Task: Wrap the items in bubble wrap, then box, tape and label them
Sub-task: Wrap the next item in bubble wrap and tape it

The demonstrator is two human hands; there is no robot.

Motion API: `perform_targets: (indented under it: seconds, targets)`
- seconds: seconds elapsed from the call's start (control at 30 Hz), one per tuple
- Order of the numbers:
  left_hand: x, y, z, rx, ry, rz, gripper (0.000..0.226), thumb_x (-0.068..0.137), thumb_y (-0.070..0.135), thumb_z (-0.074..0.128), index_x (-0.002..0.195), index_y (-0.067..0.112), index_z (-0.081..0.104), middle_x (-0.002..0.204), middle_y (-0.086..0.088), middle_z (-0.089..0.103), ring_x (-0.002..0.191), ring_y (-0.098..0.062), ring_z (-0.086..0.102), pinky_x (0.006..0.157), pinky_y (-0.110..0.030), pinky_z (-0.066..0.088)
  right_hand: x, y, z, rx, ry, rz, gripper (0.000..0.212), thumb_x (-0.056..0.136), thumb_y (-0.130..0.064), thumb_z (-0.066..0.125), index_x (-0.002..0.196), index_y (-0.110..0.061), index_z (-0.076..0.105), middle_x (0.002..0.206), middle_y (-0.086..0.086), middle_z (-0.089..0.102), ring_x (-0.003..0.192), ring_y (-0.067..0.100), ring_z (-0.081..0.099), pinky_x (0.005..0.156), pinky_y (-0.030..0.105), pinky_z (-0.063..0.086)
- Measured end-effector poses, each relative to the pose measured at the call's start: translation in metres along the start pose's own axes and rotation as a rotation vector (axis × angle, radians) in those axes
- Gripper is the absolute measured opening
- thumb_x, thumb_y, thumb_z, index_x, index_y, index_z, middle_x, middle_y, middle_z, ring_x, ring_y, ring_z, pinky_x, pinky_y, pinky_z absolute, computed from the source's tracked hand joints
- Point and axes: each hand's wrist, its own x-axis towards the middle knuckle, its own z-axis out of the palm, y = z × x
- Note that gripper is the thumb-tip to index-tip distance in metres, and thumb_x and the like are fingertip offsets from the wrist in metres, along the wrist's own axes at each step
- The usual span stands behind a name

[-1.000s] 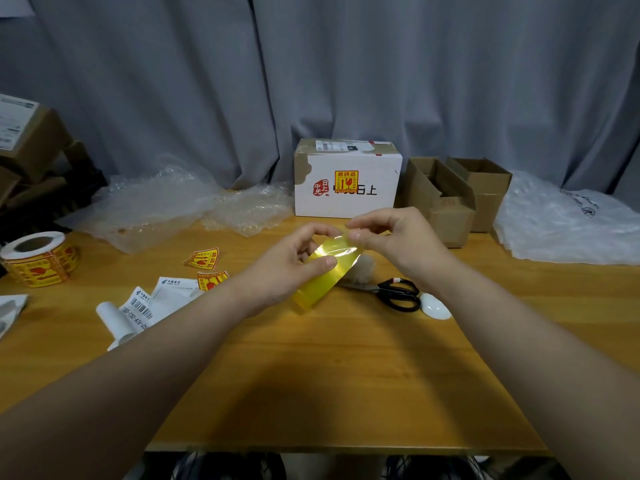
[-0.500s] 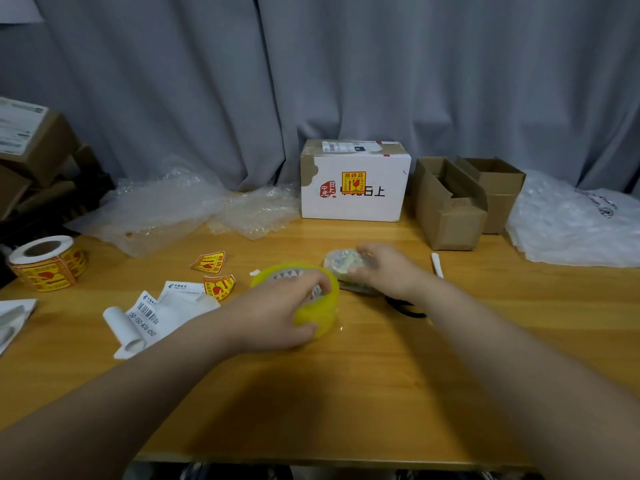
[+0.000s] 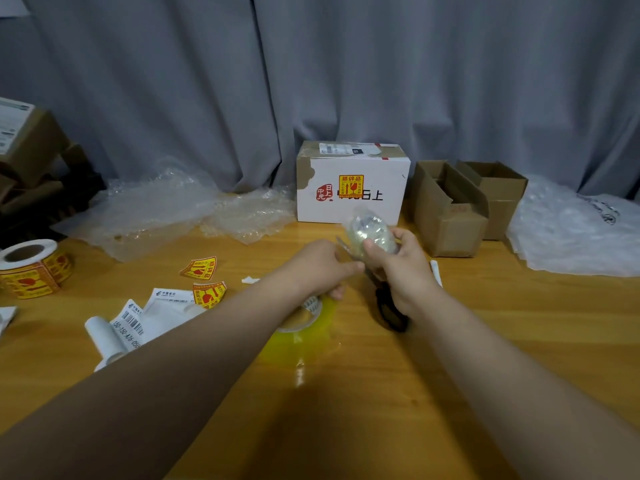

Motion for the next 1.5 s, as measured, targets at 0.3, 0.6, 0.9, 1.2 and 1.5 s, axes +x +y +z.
perform_targets:
  seconds: [0.3, 0.6, 0.9, 1.2, 1.5]
  targets:
    - [0.004, 0.017, 0.026, -0.249, 0.126, 0.14, 0.004, 0.089, 0.015, 0.062, 0.086, 0.015, 0.059, 0.078, -0.005, 0.062, 0.069, -0.02, 0.059, 0.064, -0.031, 0.048, -0.005, -0.024, -0.01, 0.269, 0.08, 0.053, 0.055, 0.081, -0.011, 0.073, 0.127, -0.013, 0.042, 0.107, 0.011, 0.063, 0.074, 0.017, 0.068, 0.06, 0.028, 0.056]
    - [-0.004, 0.02, 0.03, -0.111, 0.243, 0.226, 0.019, 0.095, 0.017, 0.052, 0.076, 0.017, 0.053, 0.065, 0.003, 0.06, 0.065, -0.017, 0.059, 0.064, -0.03, 0.047, -0.009, -0.022, -0.019, -0.057, 0.007, -0.124, 0.046, 0.078, -0.013, 0.077, 0.116, -0.014, 0.051, 0.112, 0.01, 0.063, 0.096, 0.022, 0.064, 0.077, 0.031, 0.056]
    - [-0.006, 0.025, 0.032, 0.152, 0.359, 0.243, 0.027, 0.092, 0.02, 0.053, 0.069, 0.016, 0.041, 0.065, 0.002, 0.045, 0.061, -0.016, 0.042, 0.053, -0.028, 0.032, -0.007, -0.02, -0.018, -0.229, 0.13, -0.259, 0.051, 0.08, -0.015, 0.076, 0.116, -0.02, 0.039, 0.1, -0.011, 0.052, 0.098, 0.012, 0.057, 0.085, 0.038, 0.054]
    - [-0.016, 0.034, 0.034, 0.175, 0.344, 0.232, 0.031, 0.091, 0.016, 0.052, 0.065, 0.018, 0.034, 0.063, 0.002, 0.043, 0.064, -0.02, 0.043, 0.052, -0.031, 0.031, -0.005, -0.019, -0.017, 0.076, 0.232, 0.052, 0.048, 0.086, -0.021, 0.069, 0.121, -0.019, 0.037, 0.104, 0.003, 0.057, 0.089, 0.017, 0.057, 0.078, 0.038, 0.052]
    - [-0.006, 0.018, 0.033, 0.094, 0.013, -0.045, 0.026, 0.094, 0.022, 0.057, 0.073, 0.007, 0.055, 0.064, -0.009, 0.059, 0.058, -0.022, 0.053, 0.063, -0.032, 0.048, -0.019, -0.041, -0.05, 0.185, -0.042, 0.111, 0.037, 0.084, -0.017, 0.07, 0.115, -0.02, 0.05, 0.098, 0.005, 0.057, 0.078, 0.016, 0.052, 0.06, 0.026, 0.042]
